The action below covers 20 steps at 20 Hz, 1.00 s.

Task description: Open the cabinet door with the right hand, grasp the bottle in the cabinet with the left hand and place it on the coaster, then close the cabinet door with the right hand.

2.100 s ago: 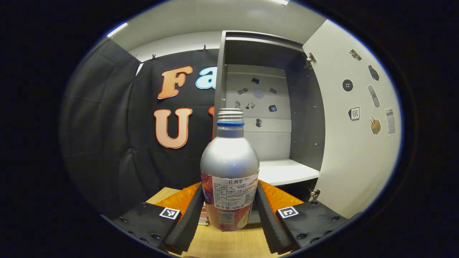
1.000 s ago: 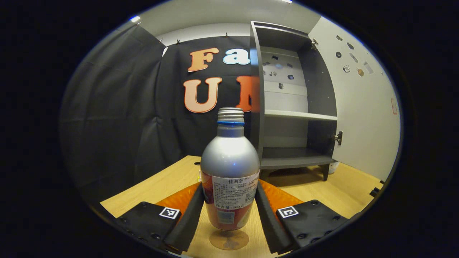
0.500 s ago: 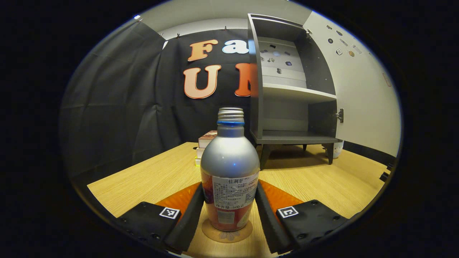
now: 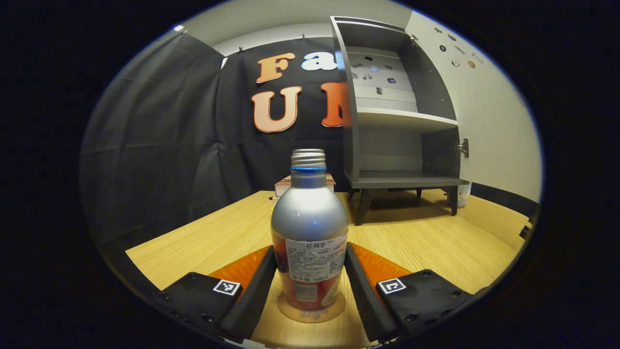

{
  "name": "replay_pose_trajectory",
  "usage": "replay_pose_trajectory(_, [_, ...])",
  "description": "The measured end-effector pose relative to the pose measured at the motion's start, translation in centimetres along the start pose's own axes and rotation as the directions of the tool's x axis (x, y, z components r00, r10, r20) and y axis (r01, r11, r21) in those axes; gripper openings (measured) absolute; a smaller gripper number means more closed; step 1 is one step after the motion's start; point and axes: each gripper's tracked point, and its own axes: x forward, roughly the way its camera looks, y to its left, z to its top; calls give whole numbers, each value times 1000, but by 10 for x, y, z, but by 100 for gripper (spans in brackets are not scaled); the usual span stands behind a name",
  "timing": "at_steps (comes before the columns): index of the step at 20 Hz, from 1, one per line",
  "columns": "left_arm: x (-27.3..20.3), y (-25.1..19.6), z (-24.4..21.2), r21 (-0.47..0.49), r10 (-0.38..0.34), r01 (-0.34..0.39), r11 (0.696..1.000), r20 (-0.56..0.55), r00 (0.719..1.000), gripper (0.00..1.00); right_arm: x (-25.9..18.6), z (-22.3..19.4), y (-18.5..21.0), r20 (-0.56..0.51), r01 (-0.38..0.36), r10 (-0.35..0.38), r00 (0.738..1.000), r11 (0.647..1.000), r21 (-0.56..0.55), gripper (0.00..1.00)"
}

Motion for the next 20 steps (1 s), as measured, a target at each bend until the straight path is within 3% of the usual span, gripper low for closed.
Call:
replay_pose_trajectory(8, [-15,-4,62,57,30,-29,998,-21,999,92,13,21,-12,66,2,-2,998,1000,5,91])
replay_pose_trajectory(9, [-18,-5,73,67,40,-39,997,-19,999,92,14,22,-15,76,-3,3,997,1000,1,86])
replay_pose_trajectory(10, [-20,-8,84,65,42,-40,997,-19,999,92,18,25,-16,85,-8,8,996,1000,4,91])
replay_pose_trajectory(14, [-23,-27,133,129,29,-29,991,6,1000,92,19,27,-9,90,-68,65,994,997,30,96])
replay_pose_trajectory(15, [-22,-34,144,152,21,-23,988,15,1000,92,20,28,-9,98,-83,80,992,996,21,91])
replay_pose_trajectory(17, [-21,-49,169,164,2,-8,986,37,999,91,25,30,-10,108,-115,113,988,993,17,91])
replay_pose_trajectory(19, [-18,-58,185,150,1,-8,989,46,999,92,30,27,-1,101,-175,171,980,984,35,91])
replay_pose_trajectory(20, [-17,-61,192,145,7,-14,989,48,999,91,28,27,9,96,-219,214,972,975,45,96])
